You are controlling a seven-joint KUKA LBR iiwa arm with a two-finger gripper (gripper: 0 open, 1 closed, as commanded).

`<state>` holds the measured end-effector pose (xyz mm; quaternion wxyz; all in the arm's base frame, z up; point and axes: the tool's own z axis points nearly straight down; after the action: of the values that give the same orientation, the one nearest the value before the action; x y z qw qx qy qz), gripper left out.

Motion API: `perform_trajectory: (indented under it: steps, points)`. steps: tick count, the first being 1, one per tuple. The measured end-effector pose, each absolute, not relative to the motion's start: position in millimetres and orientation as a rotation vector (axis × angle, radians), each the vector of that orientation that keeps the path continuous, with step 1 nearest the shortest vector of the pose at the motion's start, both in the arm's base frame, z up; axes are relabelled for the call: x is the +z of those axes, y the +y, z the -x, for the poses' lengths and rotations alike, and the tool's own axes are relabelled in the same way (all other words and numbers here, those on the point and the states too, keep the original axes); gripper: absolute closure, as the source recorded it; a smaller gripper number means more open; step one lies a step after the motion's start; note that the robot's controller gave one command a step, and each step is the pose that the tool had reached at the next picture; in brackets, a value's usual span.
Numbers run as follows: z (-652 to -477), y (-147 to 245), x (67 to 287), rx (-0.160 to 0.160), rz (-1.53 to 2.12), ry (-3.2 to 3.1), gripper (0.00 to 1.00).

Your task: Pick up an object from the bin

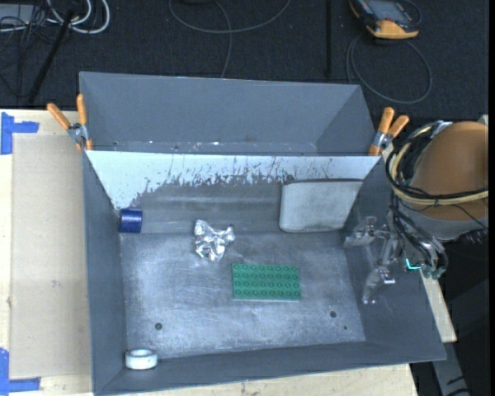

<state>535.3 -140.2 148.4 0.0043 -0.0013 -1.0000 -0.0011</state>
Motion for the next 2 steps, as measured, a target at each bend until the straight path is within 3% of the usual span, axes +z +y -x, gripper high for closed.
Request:
perform_trajectory:
  steps: [1, 2]
  points:
    - [-555.9, -11, 140, -0.007, -0.102, -3.140, 0.00]
    - [-545.6, -20, 73, -0.004, -0.019, -3.149, 0.00]
